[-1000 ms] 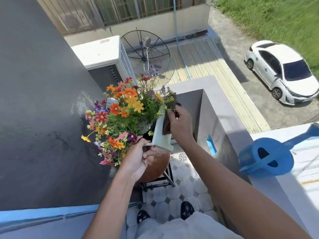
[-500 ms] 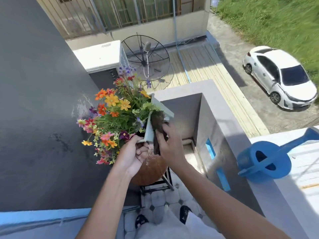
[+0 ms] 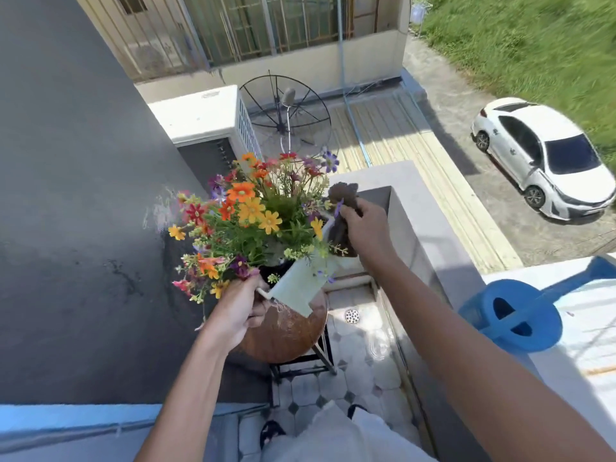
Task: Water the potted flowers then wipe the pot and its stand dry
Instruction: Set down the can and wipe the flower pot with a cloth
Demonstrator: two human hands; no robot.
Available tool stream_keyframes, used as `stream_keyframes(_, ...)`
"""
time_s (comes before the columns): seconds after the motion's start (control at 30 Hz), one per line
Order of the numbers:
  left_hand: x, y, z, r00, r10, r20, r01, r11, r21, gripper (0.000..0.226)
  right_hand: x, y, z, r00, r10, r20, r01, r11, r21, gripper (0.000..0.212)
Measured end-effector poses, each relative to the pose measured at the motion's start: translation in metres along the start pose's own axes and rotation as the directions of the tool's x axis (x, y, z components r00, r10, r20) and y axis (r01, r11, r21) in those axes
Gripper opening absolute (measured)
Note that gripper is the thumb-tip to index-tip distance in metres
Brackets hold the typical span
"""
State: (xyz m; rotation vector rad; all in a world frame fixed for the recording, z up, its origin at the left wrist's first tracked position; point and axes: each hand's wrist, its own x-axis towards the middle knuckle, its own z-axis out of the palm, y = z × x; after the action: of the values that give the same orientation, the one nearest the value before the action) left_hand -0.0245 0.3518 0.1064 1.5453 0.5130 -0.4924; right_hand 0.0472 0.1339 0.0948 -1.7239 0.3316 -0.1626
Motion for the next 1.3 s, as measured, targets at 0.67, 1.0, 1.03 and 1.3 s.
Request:
stream_keyframes(0.67,0.02,0.015,-0.014,0.961,0.201,-0.19,-0.193,0.98,0.057,0.037,-0.019,-0.018,0.001,0.979,0.118,0.164,-0.163,0.94,0.3,0.031)
stream_keyframes(1.0,0.029,-0.017,0.046,0.969,0.166,-0.182,-0.138,0.978,0.157,0.037,-0.035,-0.016,0.032,0.956,0.294,-0.017,-0.228,0.774,0.591,0.021)
stream_keyframes(1.03,0.021,-0.005,0.056,0.97,0.168,-0.174,-0.159,0.985,0.063,0.038,-0.039,-0.015,0.037,0.957,0.289,-0.031,-0.217,0.782,0.584,0.019)
stream_keyframes(1.3,0.014,0.009,0.063,0.977,0.031,-0.212,-0.088,0.96,-0.266,0.033,-0.07,-0.011,0.048,0.993,0.061,-0.101,-0.028,0.953,0.302,0.02)
